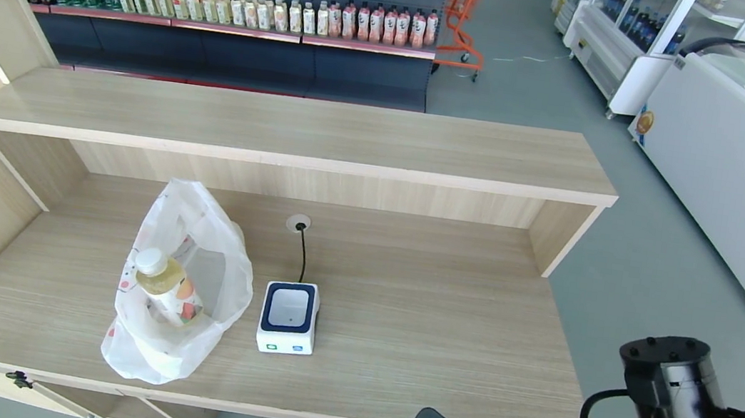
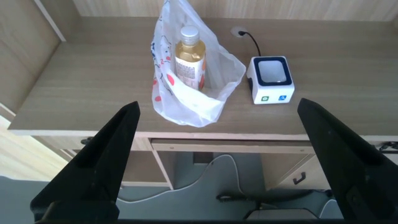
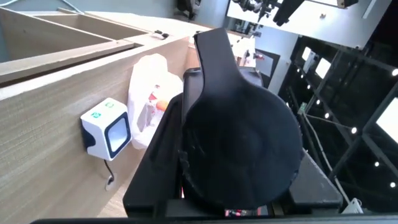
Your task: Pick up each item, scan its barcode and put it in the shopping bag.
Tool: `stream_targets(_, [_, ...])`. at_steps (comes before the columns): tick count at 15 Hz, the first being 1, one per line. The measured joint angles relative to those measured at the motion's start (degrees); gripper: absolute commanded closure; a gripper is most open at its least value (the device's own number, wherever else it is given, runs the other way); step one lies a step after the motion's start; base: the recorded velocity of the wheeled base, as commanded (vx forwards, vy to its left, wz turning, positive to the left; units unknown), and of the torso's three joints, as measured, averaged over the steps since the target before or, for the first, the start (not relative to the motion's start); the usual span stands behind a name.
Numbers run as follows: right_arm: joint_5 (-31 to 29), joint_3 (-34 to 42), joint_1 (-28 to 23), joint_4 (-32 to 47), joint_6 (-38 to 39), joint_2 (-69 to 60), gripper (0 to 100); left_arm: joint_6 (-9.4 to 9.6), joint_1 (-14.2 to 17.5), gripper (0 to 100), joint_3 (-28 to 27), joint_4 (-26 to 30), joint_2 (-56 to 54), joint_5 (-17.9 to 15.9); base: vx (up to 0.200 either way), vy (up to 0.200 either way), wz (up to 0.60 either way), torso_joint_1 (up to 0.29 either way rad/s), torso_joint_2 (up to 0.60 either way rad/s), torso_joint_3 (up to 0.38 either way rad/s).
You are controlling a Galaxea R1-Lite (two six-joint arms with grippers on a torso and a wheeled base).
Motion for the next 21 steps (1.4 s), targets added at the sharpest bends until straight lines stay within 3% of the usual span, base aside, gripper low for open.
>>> stream_targets(10, [0.16,0.09,0.46,0.69,0.12,-0.74,100,0.0,0.0,0,0.0,0.0,0.0,0.02,0.0,0.0,0.0,0.0,0.0,0.0])
stream_targets(12, [0.09,-0.09,0.3,2.13,3.16,-0.94,100,0.0,0.0,0,0.0,0.0,0.0,0.0,0.0,0.0,0.0,0.0,0.0,0.0])
stream_targets(14, [0.02,-0.61,-0.33,2.24,17.42,-1.6,100,-0.05,0.0,0,0.0,0.0,0.0,0.0,0.0,0.0,0.0,0.0,0.0,0.0])
stream_targets(16, [-0.46,-1.02,-2.91,0.37,39.23,-3.52,100,-0.02,0.0,0,0.0,0.0,0.0,0.0,0.0,0.0,0.0,0.0,0.0,0.0])
stream_targets(21, [-1.29,-1.51,-18.42,-2.65,95.54,-10.42,100,-0.02,0.0,0,0.0,0.0,0.0,0.02,0.0,0.0,0.0,0.0,0.0,0.0])
